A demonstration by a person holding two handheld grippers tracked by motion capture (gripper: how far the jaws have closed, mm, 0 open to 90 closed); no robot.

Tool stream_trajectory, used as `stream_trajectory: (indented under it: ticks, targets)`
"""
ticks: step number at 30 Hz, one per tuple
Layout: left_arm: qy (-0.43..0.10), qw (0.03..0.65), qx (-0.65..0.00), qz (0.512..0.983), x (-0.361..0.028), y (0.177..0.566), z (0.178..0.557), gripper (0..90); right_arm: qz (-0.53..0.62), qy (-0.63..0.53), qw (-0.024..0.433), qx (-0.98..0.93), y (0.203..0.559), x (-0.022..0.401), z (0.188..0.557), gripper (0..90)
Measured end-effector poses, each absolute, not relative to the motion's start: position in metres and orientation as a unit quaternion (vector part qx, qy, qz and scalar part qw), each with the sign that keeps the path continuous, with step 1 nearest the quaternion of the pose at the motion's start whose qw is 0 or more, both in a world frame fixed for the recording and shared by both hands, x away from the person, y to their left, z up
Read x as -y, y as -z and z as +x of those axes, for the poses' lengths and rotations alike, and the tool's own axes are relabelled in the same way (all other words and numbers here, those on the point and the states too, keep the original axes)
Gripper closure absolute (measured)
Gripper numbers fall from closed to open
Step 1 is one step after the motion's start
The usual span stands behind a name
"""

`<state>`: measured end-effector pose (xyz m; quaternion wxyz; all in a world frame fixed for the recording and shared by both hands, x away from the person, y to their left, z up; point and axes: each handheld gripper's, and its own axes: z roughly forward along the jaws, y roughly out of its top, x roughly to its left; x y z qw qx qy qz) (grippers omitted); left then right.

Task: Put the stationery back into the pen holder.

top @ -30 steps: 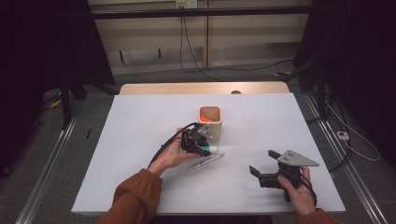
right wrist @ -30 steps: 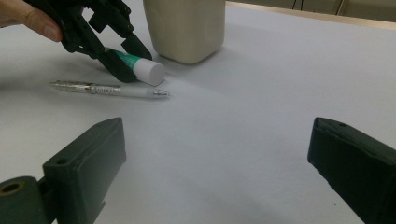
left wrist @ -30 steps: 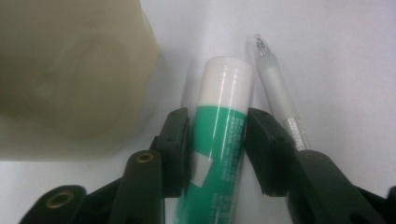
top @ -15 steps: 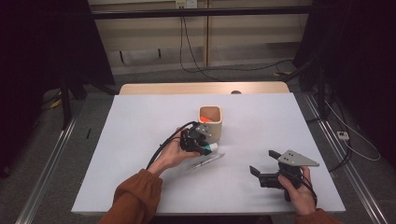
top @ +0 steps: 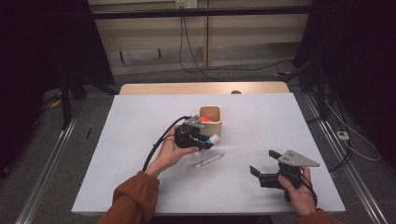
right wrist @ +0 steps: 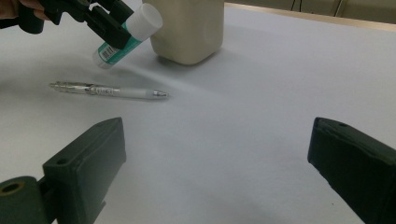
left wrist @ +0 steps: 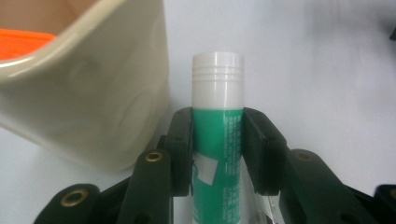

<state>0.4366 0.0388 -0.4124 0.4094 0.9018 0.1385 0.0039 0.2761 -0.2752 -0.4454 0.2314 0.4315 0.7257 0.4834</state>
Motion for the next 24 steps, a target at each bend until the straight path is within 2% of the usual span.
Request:
stream_trajectory:
  ticks: [14,24]
  targets:
    - [-0.020,0.458,-0.190,0.868,-0.058,0.395,0.430,65.8,0.432,-0.484,0.231,-0.725,0.445,0.275,0.276,4.2]
    - [-0.032,0.497,-0.201,0.844,-0.069,0.382,0.427,65.8,0.432,-0.483,0.231,-0.725,0.445,0.275,0.276,4.2]
